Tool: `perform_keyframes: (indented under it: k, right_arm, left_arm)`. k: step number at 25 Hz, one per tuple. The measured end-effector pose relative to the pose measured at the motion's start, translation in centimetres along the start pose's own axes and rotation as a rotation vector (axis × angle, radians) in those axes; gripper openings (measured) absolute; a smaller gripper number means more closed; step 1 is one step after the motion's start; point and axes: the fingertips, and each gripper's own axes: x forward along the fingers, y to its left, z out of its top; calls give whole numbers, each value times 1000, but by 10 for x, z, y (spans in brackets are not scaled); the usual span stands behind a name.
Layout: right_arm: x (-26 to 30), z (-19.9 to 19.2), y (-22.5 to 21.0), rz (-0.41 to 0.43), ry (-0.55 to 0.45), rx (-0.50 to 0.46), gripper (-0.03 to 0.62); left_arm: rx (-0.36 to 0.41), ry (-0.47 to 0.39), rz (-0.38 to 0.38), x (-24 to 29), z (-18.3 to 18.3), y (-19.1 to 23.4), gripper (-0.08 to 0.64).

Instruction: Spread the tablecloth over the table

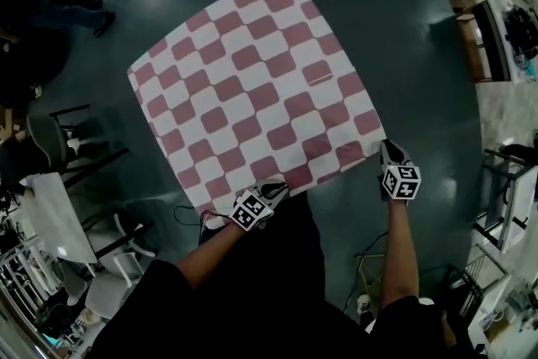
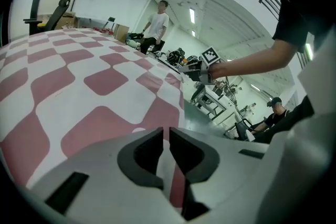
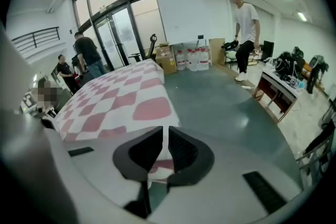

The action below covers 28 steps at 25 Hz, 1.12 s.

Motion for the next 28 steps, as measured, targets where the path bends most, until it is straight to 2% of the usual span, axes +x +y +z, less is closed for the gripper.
perform_keyframes:
  k: [3, 8, 12, 15, 18, 20, 24, 28]
  right_arm:
    - [0, -22, 6, -52, 15, -46, 37]
    - [6, -14, -7, -76, 12, -68, 20]
    - [-8, -18, -28, -146, -4, 15, 26]
    - [-17, -27, -38, -144, -31, 93, 26]
    - [-19, -41, -42, -154, -21, 122, 26]
    - [-23, -34, -41, -177, -54, 136, 26]
    - [-35, 5, 1, -159, -174, 122, 26]
    - [-46, 34, 94, -38, -261, 127, 25]
  left_arm:
    - [47, 30, -15, 2, -4, -4, 31]
    - [66, 52, -34, 5, -6, -6, 31]
    - [57, 56, -22, 5, -6, -8, 31]
    - [61, 53, -8, 4, -5, -4, 31]
    - [41, 31, -18, 3, -2, -5, 31]
    - [26, 5, -33, 2, 4, -8, 31]
    - [7, -95, -58, -11, 31, -14, 31]
    - [21, -238, -35, -44, 67, -12, 29]
